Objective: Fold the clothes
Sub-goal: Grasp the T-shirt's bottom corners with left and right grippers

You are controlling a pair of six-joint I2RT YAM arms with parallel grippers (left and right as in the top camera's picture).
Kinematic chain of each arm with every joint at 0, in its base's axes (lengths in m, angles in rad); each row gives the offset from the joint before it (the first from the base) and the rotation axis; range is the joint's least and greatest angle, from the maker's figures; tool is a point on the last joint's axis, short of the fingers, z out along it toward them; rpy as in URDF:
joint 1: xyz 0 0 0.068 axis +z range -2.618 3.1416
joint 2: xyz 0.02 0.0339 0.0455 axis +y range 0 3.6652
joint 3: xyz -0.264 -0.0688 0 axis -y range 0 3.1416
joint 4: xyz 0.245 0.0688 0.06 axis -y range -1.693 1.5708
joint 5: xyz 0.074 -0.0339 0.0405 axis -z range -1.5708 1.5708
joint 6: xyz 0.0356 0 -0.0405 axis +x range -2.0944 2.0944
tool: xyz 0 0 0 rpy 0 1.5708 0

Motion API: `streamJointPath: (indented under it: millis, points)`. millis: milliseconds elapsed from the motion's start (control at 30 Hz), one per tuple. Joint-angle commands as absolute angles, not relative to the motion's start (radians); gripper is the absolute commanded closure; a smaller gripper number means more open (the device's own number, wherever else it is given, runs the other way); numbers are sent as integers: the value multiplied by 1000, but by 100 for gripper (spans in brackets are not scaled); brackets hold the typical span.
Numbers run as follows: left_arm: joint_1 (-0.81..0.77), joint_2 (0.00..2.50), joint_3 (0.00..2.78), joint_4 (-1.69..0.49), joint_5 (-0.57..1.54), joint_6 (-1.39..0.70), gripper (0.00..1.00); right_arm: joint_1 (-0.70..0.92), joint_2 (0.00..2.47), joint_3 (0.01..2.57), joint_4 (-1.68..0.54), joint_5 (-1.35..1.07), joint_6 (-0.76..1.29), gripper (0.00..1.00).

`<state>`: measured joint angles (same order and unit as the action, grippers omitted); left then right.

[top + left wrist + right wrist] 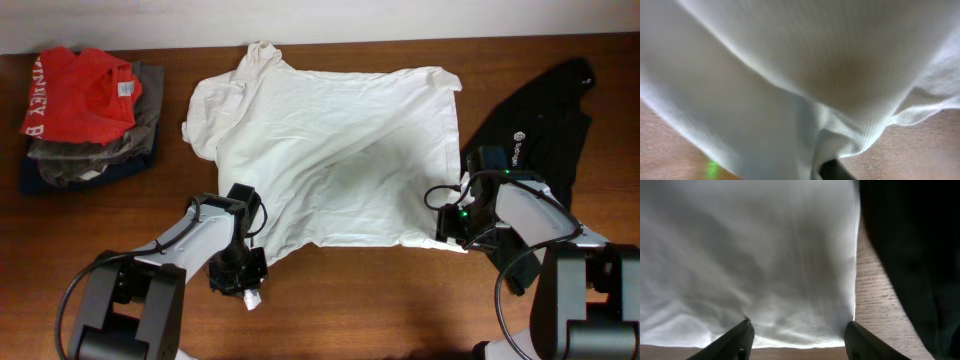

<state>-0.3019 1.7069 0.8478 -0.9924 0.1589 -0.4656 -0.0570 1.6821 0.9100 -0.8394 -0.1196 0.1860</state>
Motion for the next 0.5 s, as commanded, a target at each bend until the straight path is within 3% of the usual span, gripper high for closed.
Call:
streamJointPath:
  millis: [0, 67, 267, 467]
  points:
    - [-303, 1693, 838, -953, 141, -460, 91, -52, 1691, 886, -839, -100, 201, 42]
    - [-303, 1693, 839, -942, 138, -460, 98, -52, 1691, 878, -840, -100, 201, 52]
    - [-291, 1693, 852, -929, 80, -460, 99, -53, 1691, 876, -825, -99, 229, 93]
    - [-204, 1682, 965, -999, 58, -458, 99, -68, 1680, 955, -881, -99, 244, 96]
